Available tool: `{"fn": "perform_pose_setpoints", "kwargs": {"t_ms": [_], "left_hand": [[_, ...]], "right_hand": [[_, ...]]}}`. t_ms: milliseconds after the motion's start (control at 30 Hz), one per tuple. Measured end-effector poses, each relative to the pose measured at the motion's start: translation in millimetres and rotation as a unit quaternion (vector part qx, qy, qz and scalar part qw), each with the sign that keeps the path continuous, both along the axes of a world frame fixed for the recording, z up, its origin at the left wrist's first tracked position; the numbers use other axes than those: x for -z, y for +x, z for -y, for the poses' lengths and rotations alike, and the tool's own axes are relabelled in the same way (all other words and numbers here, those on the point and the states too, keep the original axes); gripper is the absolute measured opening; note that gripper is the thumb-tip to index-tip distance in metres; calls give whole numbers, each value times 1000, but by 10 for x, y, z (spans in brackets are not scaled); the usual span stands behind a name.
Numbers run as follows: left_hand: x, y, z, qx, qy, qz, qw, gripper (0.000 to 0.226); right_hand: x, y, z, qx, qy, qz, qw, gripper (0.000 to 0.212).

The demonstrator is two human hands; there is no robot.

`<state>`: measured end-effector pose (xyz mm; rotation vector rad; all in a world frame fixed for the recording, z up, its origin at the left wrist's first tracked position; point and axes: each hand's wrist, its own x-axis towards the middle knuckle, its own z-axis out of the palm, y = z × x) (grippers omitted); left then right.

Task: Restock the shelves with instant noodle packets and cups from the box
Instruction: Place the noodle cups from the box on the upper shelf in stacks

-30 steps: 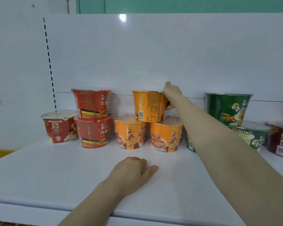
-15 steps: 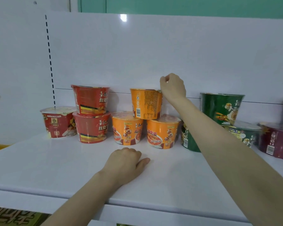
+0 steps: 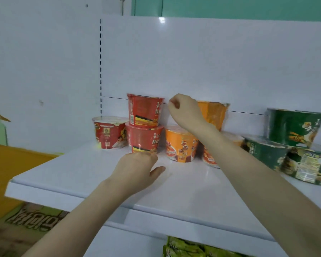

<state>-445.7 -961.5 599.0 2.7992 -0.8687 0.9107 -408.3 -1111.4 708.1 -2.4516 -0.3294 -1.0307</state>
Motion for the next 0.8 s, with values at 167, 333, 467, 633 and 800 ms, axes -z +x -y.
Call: {"fn": "perform_pose_setpoints", "kwargs": {"t_ms": [167,333,467,633,800], "left_hand": [[-3,119,-683,8,31,-2,999,44],[1,341,-1350,-4,64,-16,998,44],[-7,532,-1712,-16,76,-37,996,44],[-39,856,-1937,-42,58,-78,994,44],[-31,1261,-2056,-85,18,-119,989,45]], "right_hand": [[141,90,-651,7,12,-19,1000,24],[281,234,-1182,16,30,-47,998,21],[371,319,-1472,18,23,-75,997,28],[419,536,-1645,9,-3,-105,994,32],[386,815,-1674,16,-40,-122,992,36]]}}
